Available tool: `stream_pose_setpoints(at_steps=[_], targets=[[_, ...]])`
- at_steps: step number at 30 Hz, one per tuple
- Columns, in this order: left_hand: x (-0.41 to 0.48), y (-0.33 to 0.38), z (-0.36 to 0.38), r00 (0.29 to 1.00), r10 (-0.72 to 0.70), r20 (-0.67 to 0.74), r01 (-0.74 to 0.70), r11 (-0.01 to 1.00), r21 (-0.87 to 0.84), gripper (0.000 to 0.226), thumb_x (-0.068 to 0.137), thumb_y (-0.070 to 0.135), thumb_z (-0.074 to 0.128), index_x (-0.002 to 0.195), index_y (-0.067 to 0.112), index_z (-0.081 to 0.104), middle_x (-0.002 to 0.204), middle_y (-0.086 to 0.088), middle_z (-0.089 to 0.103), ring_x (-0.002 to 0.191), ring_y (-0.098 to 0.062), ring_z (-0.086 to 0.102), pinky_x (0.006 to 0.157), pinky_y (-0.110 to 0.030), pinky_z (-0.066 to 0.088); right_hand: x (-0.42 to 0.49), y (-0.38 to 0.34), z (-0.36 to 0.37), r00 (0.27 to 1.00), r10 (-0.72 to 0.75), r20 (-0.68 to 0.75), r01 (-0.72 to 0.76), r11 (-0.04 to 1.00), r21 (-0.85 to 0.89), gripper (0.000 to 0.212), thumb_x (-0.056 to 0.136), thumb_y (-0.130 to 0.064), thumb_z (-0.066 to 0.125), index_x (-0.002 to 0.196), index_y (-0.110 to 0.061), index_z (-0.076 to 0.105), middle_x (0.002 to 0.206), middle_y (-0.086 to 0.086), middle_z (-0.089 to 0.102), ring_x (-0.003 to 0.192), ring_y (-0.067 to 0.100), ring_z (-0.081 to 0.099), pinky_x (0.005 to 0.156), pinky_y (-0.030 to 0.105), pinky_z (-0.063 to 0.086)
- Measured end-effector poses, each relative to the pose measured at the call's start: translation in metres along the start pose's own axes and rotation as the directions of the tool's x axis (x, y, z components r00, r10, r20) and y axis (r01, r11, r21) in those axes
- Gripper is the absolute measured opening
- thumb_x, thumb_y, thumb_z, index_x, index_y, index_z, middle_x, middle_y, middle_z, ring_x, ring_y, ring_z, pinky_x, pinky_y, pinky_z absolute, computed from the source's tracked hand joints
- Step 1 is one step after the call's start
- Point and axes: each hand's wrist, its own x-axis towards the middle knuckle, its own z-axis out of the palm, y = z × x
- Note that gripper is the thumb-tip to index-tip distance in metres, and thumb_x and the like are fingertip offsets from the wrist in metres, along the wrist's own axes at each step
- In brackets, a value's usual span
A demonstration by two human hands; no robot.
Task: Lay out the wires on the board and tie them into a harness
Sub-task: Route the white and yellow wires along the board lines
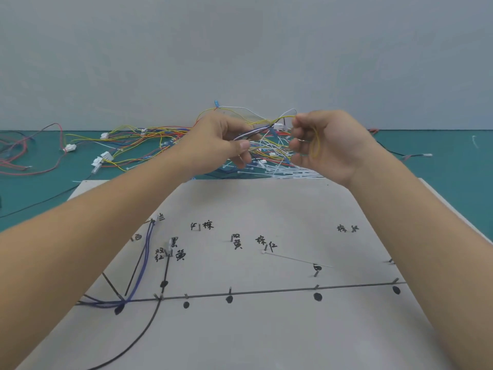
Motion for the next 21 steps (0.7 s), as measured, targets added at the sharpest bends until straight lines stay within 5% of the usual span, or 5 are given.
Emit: stream_pose_setpoints(at_steps=[7,11,16,18,21], targets=[[0.0,-0.003,0.002,0.994,-0.092,0.065,0.089,0.995,0.05,0.032,0.111,0.015,0.043,0.095,0.017,0.072,0.097,-0.015,0.078,0.073,-0.019,0.075,0.076,-0.032,0.062,0.004,-0.003,0.012,0.988,0.051,-0.143,-0.056,0.998,-0.03,0.03,0.103,-0.021,0.049,0.074,-0.017,0.057,0.075,0.0,0.063,0.07,0.018,0.059,0.063,0.03,0.05],[0.003,0.004,0.002,0.996,-0.078,-0.045,0.08,0.996,0.04,0.024,0.106,0.011,0.053,0.116,0.023,0.072,0.088,0.004,0.078,0.071,-0.02,0.074,0.069,-0.04,0.06,0.004,-0.012,0.02,0.993,0.008,-0.117,-0.023,0.992,-0.125,0.025,0.103,-0.018,0.05,0.08,-0.01,0.058,0.092,0.012,0.073,0.088,0.027,0.073,0.069,0.033,0.061],[0.009,0.015,0.005,0.977,0.034,-0.212,-0.014,0.995,0.095,0.008,0.092,0.016,0.072,0.097,0.019,0.078,0.068,0.009,0.074,0.061,-0.011,0.064,0.063,-0.038,0.058,0.004,-0.014,0.027,0.998,-0.034,-0.056,0.024,0.984,-0.177,0.017,0.101,-0.011,0.051,0.088,-0.007,0.061,0.098,0.015,0.076,0.098,0.03,0.075,0.08,0.037,0.063],[0.008,0.018,0.005,0.978,0.035,-0.203,-0.026,0.998,0.049,0.005,0.087,0.015,0.077,0.091,0.019,0.078,0.074,-0.01,0.076,0.061,-0.016,0.064,0.065,-0.045,0.061,0.002,-0.013,0.027,0.997,-0.057,-0.051,0.046,0.98,-0.193,0.015,0.098,-0.008,0.053,0.086,-0.006,0.062,0.088,0.012,0.077,0.091,0.028,0.077,0.081,0.037,0.064],[0.005,0.022,0.003,0.992,-0.033,-0.119,0.013,0.986,-0.166,0.011,0.078,0.012,0.072,0.088,0.015,0.077,0.076,-0.003,0.075,0.068,-0.014,0.07,0.065,-0.035,0.063,0.0,-0.01,0.023,0.998,-0.065,-0.026,0.06,0.985,-0.159,0.015,0.097,-0.005,0.056,0.084,-0.003,0.063,0.086,0.014,0.076,0.086,0.028,0.077,0.077,0.036,0.064]])
